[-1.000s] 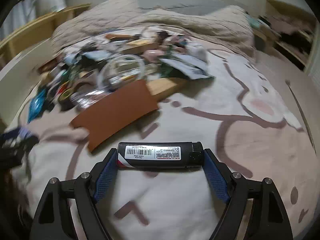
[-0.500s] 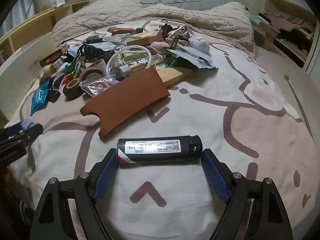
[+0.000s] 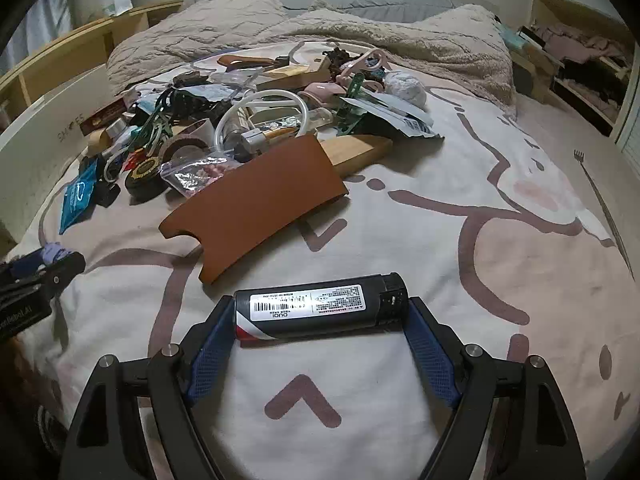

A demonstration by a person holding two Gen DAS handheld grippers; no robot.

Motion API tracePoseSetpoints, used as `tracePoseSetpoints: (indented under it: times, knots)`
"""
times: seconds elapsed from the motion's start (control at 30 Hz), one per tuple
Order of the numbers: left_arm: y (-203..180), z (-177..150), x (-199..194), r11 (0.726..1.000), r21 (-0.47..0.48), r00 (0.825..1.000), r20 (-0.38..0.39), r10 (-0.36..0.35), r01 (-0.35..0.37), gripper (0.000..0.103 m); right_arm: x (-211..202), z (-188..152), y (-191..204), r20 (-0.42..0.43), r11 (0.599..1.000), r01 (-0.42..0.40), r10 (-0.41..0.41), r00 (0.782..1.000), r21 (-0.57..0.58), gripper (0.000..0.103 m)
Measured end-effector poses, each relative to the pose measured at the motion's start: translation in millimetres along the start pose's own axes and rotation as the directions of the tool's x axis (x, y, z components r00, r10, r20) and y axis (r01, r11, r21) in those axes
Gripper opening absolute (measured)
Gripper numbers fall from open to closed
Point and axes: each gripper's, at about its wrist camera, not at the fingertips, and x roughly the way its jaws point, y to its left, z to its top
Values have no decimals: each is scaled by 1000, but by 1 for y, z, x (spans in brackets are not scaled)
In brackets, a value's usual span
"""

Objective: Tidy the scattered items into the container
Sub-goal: 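Grasp the purple lighter with the left tool while the right tool holds the black lighter, then carry both lighters over the white box with both tools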

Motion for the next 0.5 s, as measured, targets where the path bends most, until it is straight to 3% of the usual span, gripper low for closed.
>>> tracePoseSetpoints:
  times: [0.3,0.5]
  knots:
    - [-1,2,-4,1000,17,1000,-1,-1,1,80,0,2,1,5,1000,5,-5,1000,5,83]
    - [-3,9,-18,1000,14,999,44,-9,9,80,-13,5,2,25,1000,-7,6,1000,13,82]
